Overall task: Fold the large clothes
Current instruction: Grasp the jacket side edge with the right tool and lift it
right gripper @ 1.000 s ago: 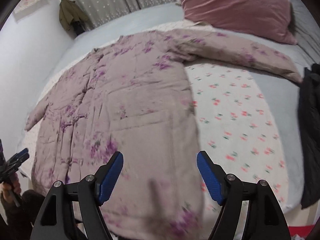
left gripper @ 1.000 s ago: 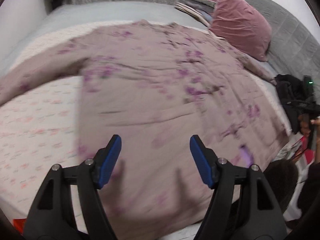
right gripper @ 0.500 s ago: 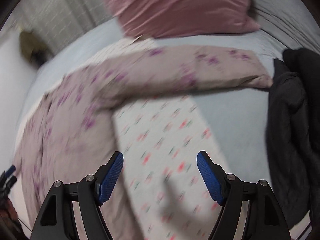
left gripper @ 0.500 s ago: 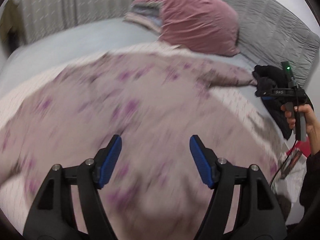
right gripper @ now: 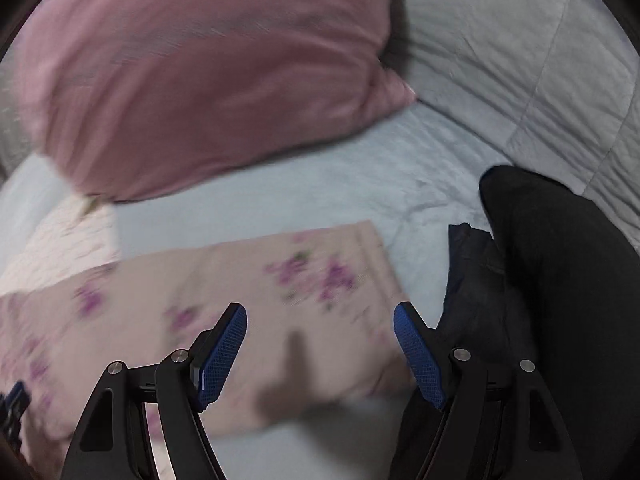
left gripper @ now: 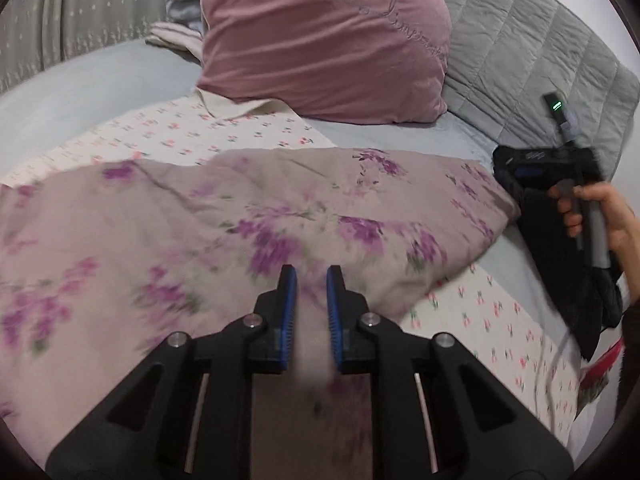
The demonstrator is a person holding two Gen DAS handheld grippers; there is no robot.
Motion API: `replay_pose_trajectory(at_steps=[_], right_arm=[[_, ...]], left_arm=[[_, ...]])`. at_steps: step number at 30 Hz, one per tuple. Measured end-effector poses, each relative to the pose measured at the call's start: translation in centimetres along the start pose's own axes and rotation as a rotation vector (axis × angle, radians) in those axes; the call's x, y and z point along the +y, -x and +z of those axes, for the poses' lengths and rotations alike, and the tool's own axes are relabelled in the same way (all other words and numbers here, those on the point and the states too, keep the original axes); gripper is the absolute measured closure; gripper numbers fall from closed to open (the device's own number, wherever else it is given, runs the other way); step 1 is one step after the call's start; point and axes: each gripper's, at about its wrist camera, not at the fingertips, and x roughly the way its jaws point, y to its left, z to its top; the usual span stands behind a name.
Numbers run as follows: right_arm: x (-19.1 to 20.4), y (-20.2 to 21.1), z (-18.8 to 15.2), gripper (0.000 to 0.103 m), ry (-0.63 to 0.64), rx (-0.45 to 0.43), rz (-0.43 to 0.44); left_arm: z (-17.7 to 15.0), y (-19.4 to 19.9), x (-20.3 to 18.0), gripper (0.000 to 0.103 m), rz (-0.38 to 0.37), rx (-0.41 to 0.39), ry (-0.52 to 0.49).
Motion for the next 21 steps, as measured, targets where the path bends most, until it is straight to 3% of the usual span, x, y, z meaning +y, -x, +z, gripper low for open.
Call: replay_pose_trajectory(at_steps=[3,5,7,10,12,15,17,21], right_arm=[[-0.9,-4.9,0.8,0.027,-0.067,0.067,-0.041],[-0.8,-7.1,0.2,0.037,-0.096,0.057,-0.047],[0.9,-6.5,0.1,0.094,-0.011,-0.034,-0.099],[4.3,-4.1,0.5,0.097,0.156,-0.154,-0.25],[4.9,-3.0,1.5,0.097,0.214,-0.263,-0.347],[3.2,-6.6,3.3,0.101,0.162,-0.183,-0.426],[2.4,-9.2,2.6,0.101,0.148,-0.126,-0.526],[1.6,-6.7,1.0,0.095,0.009,-0.207,-0.433]], left_arm=[[-0.8,-1.5,0.7,0.086,-0.045,-0.001,0.043],[-1.0,-1.2,1.4,0.086,-0.08,-0.005,0.064],[-0.1,0.3,1.5,0.086,-0.083,-0.051,0.062],[0.6,1.3,1.1,0.086,-0.096,-0.115,0.062],[0.2,-0.6,0.5,0.086,-0.126,-0.052,0.055],[-1.3,-4.9,-0.9,0.086,-0.092,0.098,-0.006],[-1.1,-4.7,-0.9,0.085,-0.096,0.09,-0.001],[-1.3,-4.4,0.6,0.084,-0.175,0.067,0.075]])
